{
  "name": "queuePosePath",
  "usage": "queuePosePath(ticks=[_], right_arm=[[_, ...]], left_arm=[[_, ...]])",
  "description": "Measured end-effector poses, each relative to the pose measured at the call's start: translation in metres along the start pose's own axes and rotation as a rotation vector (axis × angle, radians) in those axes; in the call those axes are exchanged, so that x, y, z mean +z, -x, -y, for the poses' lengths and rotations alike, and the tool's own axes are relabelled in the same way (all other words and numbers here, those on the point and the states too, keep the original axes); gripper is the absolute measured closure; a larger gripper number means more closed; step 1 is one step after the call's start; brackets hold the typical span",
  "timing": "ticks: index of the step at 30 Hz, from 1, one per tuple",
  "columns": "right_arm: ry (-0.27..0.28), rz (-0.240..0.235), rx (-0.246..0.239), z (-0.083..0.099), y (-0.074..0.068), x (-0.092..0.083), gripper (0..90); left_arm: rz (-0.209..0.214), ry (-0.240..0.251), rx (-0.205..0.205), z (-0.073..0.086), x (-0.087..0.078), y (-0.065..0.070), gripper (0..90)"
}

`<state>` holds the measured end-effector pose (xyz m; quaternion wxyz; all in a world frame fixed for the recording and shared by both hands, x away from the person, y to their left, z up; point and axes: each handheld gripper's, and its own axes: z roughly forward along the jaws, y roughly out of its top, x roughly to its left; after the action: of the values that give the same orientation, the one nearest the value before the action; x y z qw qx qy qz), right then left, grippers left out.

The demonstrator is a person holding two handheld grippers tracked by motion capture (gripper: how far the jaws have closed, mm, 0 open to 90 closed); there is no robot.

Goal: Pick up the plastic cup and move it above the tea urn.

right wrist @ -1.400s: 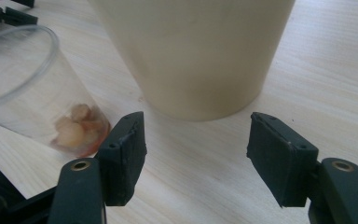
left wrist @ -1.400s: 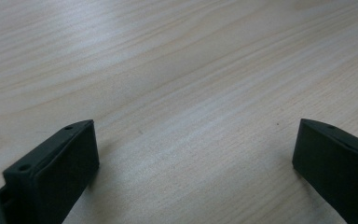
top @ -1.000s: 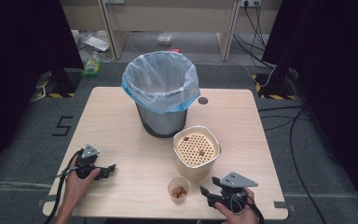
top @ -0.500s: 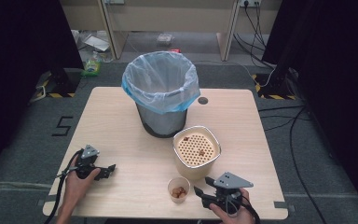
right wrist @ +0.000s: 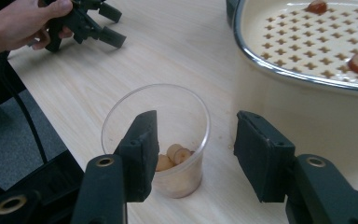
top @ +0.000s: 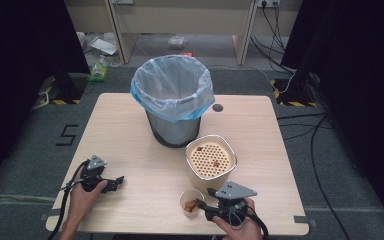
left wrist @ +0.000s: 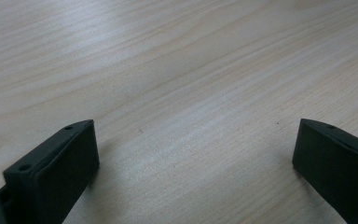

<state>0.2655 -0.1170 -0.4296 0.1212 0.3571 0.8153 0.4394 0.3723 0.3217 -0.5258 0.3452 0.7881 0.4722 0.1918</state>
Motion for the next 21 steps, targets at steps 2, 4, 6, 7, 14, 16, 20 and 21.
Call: queuePosePath(ticks=[2, 4, 6, 7, 14, 16, 20, 21], right_arm=[[-0.012, 0.0, -0.003, -0.001, 0.0, 0.004, 51.2], [-0.02, -0.002, -0.013, -0.002, 0.0, 0.009, 52.9], [-0.03, -0.004, -0.026, -0.003, 0.0, 0.013, 54.6], [-0.039, -0.006, -0.032, -0.004, -0.001, 0.016, 56.0], [-0.093, -0.018, -0.05, 0.004, 0.0, 0.025, 63.7], [-0.106, -0.026, -0.057, 0.007, 0.001, 0.025, 67.0], [-0.131, -0.028, -0.071, 0.015, 0.006, 0.027, 72.2], [-0.132, -0.028, -0.075, 0.017, 0.007, 0.027, 74.5]], left_arm=[[0.0, 0.0, 0.0, 0.0, 0.0, 0.0, 0.0], [0.0, 0.0, 0.0, 0.0, 0.0, 0.0, 0.0], [0.0, 0.0, 0.0, 0.0, 0.0, 0.0, 0.0], [0.0, 0.0, 0.0, 0.0, 0.0, 0.0, 0.0], [0.0, -0.001, 0.001, 0.0, 0.0, 0.0, 0.0], [0.0, -0.001, 0.001, 0.0, 0.0, 0.0, 0.0], [0.0, 0.0, 0.001, 0.0, 0.0, 0.0, 0.0], [0.0, 0.0, 0.001, 0.0, 0.0, 0.0, 0.0]])
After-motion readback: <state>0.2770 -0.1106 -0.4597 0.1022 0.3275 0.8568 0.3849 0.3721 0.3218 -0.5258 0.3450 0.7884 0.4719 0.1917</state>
